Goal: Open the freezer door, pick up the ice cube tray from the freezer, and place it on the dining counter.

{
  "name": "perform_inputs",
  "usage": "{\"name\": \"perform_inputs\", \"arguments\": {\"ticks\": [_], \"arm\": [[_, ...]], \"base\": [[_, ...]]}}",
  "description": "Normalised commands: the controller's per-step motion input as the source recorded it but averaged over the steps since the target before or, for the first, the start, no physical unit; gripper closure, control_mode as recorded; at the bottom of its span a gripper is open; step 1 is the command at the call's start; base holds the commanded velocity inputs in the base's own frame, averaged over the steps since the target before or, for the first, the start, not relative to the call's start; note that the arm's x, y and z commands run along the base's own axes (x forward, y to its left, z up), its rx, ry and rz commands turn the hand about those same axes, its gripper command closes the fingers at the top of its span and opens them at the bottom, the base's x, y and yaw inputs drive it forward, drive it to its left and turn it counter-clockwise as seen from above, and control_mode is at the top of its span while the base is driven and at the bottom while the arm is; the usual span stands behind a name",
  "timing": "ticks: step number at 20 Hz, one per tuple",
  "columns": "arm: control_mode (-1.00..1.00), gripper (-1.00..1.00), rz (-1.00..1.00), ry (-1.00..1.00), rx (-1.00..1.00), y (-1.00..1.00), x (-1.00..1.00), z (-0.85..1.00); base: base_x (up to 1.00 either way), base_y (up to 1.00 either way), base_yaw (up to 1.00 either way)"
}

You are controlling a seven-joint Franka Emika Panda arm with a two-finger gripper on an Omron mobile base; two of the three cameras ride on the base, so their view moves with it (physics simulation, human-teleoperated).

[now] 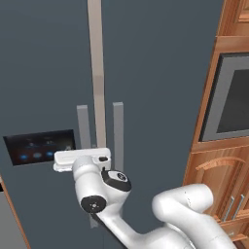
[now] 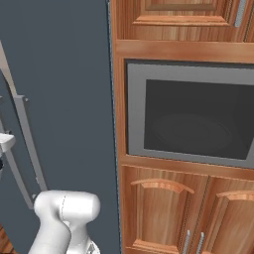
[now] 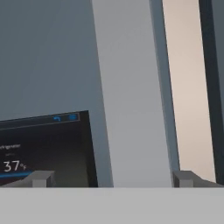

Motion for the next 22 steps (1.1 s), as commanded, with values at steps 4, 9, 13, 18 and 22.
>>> {"name": "perform_inputs", "arguments": {"ticks": [4, 9, 13, 18, 22], "arm": [[-1.00, -1.00, 0.00, 0.00, 0.00, 0.00, 0.30, 0.00], [-1.00, -1.00, 0.00, 0.00, 0.00, 0.00, 0.02, 0.00], [-1.00, -1.00, 0.00, 0.00, 0.00, 0.00, 0.00, 0.00], [-1.00, 1.00, 0.00, 0.00, 0.00, 0.00, 0.00, 0.00], [-1.00, 1.00, 0.00, 0.00, 0.00, 0.00, 0.00, 0.00]], "base": [[0.00, 0.00, 0.00], [0.00, 0.00, 0.00], [0.00, 0.00, 0.00], [0.00, 0.00, 0.00], [0.00, 0.00, 0.00]]}}
